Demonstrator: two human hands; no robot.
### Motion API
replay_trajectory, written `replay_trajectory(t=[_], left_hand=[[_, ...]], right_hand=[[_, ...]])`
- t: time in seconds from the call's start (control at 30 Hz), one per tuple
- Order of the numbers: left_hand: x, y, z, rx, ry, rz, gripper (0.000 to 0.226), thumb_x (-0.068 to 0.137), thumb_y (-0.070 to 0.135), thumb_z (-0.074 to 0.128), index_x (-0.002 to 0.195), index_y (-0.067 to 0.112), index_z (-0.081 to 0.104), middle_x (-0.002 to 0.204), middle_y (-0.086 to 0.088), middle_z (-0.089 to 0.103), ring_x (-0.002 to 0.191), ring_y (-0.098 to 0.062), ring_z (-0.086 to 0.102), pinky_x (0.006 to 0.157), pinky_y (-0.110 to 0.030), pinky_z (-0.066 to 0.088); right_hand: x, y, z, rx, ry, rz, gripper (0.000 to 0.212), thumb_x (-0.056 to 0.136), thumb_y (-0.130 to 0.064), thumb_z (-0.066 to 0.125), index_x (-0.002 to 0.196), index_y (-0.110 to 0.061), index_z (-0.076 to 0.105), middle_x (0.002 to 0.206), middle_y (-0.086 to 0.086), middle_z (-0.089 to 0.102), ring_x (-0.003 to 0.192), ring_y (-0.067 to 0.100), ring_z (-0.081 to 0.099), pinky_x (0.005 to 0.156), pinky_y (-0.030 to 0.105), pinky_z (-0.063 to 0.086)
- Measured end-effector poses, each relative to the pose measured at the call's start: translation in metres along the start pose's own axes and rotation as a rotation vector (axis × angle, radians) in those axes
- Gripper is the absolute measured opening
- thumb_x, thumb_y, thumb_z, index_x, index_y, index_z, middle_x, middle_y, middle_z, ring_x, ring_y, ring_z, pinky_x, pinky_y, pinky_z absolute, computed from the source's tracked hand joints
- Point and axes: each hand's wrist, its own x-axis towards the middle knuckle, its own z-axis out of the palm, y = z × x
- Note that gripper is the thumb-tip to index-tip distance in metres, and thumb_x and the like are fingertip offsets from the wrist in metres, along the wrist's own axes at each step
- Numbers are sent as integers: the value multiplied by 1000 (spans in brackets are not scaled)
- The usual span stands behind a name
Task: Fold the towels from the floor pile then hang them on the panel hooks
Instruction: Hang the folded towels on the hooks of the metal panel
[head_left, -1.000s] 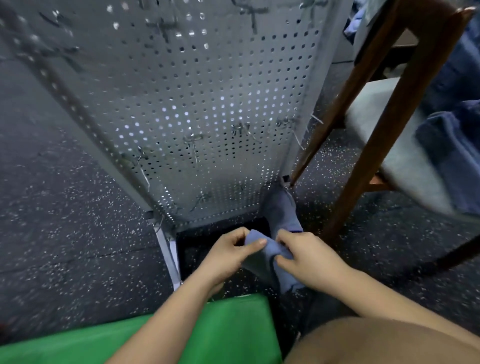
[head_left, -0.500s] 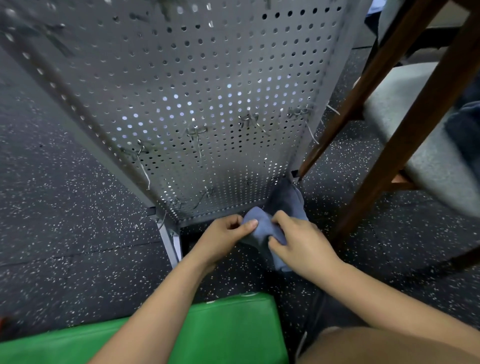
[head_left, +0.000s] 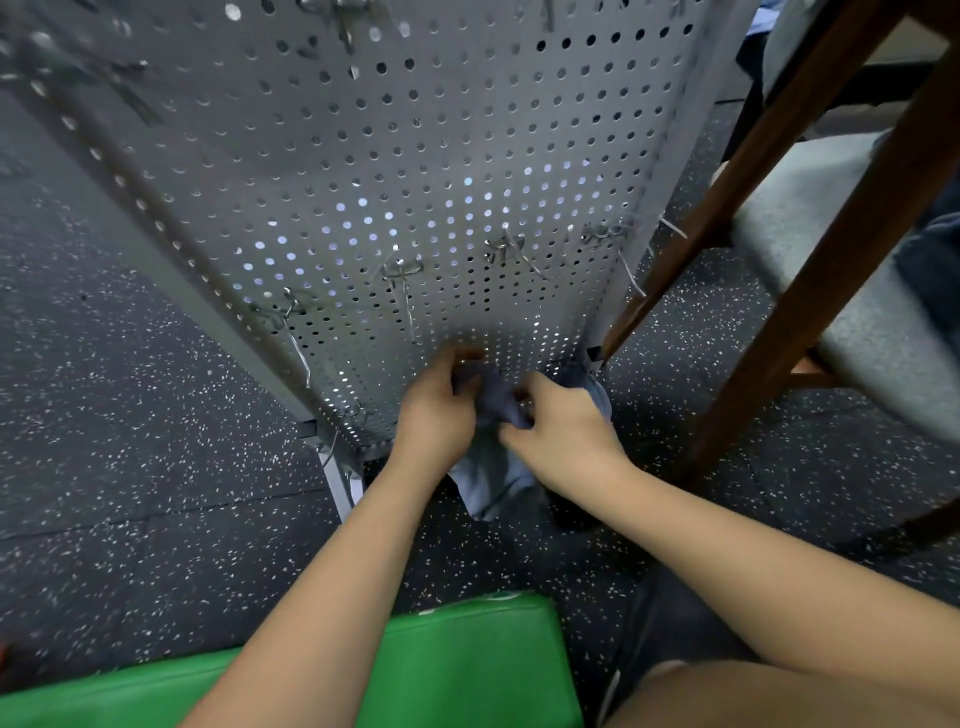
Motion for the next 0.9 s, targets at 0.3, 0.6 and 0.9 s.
replay_trajectory(t=[0.3, 0.6, 0.9], left_hand=[[22, -9, 13, 182, 19, -15, 34, 97, 6, 57, 118, 25, 75, 115, 0, 79, 107, -24, 72, 89, -33, 54], [21, -21, 19, 342, -5, -95, 14, 98, 24, 65, 108, 20, 74, 106, -4, 79, 97, -28, 73, 74, -30, 48], [-19, 45, 13, 249, -75, 160, 13, 93, 33, 67, 100, 27, 76, 96, 8, 77, 90, -16, 71, 80, -32, 57]], right_hand=[[25, -9, 18, 170, 110, -112, 11, 95, -16, 66, 105, -12, 67, 93, 8, 73, 91, 27, 68, 83, 39, 53], [8, 24, 10, 154, -222, 8, 35, 95, -33, 68, 129, -33, 61, 110, -9, 75, 97, 14, 70, 93, 38, 59], [-57, 40, -83, 51, 75, -60, 13, 98, -27, 69, 110, -32, 71, 90, -17, 73, 84, -3, 68, 80, 22, 56]])
